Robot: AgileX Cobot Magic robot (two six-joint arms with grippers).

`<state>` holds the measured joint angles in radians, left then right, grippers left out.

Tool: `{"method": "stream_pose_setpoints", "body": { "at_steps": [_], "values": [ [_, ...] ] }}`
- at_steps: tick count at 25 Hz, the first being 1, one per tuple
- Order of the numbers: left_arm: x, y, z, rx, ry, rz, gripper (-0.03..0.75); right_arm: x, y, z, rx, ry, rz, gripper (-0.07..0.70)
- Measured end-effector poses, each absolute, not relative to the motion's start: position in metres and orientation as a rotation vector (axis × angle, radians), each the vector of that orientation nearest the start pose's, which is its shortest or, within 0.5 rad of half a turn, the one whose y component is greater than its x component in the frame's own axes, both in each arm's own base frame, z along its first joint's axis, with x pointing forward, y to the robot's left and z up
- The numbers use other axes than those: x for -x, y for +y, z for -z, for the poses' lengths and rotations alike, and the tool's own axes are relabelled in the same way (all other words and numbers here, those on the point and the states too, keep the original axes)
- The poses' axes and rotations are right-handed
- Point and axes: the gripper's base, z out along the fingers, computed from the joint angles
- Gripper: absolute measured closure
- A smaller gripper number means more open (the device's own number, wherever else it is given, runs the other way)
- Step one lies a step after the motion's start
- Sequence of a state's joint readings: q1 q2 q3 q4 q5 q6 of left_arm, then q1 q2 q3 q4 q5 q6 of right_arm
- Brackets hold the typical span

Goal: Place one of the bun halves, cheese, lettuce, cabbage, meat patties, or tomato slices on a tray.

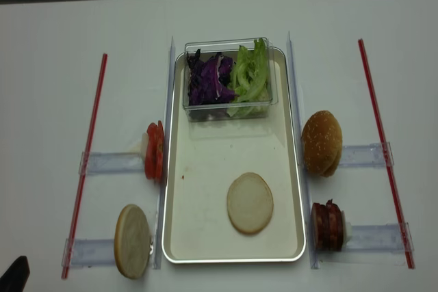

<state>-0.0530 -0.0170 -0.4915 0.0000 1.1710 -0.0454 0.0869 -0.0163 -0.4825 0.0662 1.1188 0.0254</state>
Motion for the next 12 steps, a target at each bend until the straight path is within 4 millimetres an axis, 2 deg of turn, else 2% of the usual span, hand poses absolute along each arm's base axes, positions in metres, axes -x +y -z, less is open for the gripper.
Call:
{"method": "stream_pose_setpoints", "body": {
  "at_steps": [12],
  "values": [
    [0.0115, 0.0006, -0.2661, -0.008, 2.147, 0.057, 0.369, 0.0084, 0.0047, -0.2679, 0.072, 2.104, -0.146, 0.157]
  ]
}}
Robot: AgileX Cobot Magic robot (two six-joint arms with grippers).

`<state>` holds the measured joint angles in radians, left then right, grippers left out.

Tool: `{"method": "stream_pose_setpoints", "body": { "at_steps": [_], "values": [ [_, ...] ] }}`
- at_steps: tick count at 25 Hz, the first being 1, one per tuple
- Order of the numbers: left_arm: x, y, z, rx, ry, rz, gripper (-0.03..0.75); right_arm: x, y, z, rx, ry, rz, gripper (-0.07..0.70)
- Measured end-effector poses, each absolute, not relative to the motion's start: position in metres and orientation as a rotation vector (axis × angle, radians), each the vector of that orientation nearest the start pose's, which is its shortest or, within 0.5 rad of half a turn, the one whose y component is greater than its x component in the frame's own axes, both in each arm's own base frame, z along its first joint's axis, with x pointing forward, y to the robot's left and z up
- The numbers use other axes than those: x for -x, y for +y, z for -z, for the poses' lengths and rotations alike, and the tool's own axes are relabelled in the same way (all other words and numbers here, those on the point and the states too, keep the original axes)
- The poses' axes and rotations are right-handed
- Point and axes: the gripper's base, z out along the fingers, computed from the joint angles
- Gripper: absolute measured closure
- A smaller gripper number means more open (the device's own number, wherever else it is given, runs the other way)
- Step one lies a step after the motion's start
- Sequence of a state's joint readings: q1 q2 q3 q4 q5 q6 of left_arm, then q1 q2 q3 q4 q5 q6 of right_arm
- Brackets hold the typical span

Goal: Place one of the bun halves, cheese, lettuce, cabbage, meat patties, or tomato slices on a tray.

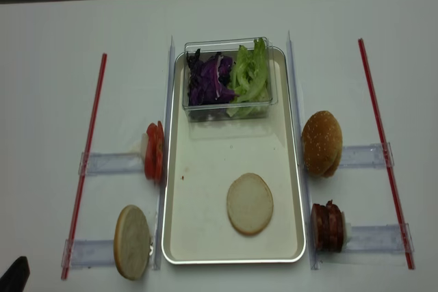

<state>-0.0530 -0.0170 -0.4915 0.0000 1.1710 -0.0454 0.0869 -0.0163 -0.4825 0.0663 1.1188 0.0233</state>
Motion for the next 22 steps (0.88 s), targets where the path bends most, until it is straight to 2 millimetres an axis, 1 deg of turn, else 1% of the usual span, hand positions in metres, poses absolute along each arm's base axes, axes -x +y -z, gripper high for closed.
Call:
{"method": "stream_pose_setpoints", "body": {
  "at_steps": [22],
  "values": [
    [0.0115, 0.0006, -0.2661, -0.008, 2.147, 0.057, 0.369, 0.0084, 0.0047, -0.2679, 0.072, 2.104, -0.146, 0.157]
  ]
}}
